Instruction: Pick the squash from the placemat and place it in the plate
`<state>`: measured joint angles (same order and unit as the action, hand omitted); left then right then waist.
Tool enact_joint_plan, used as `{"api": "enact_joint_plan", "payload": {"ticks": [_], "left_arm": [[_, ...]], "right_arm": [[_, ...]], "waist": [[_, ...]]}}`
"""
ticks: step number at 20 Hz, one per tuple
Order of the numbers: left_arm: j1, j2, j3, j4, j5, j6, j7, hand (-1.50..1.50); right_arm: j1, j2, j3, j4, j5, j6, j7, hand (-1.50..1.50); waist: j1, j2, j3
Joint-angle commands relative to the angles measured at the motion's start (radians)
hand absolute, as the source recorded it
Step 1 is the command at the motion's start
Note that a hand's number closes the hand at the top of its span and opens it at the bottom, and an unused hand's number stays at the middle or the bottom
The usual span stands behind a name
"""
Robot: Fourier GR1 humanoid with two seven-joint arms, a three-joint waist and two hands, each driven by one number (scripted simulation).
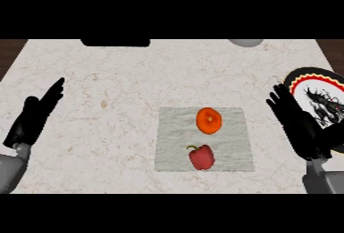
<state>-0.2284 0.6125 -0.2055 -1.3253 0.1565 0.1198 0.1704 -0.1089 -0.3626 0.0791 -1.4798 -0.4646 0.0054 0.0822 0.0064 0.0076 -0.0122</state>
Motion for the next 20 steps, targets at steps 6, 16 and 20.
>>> {"api": "enact_joint_plan", "payload": {"ticks": [6,16,20], "left_arm": [[0.146,-0.254,0.004,0.028,0.136,0.079,0.017,0.00],[0.204,-0.372,-0.058,-0.042,0.136,0.097,-0.020,0.00],[0.197,-0.364,-0.028,-0.036,0.136,0.086,-0.012,0.00]], "right_arm": [[-0.141,-0.146,-0.229,-0.117,0.247,-0.374,-0.063,1.50],[0.146,0.089,0.016,-0.305,0.754,-0.923,-0.007,-1.50],[0.237,0.015,0.085,-0.442,0.939,-0.851,0.258,-1.50]], "waist": [[-0.014,-0.015,0.003],[-0.020,-0.014,0.010],[-0.021,-0.011,0.009]]}}
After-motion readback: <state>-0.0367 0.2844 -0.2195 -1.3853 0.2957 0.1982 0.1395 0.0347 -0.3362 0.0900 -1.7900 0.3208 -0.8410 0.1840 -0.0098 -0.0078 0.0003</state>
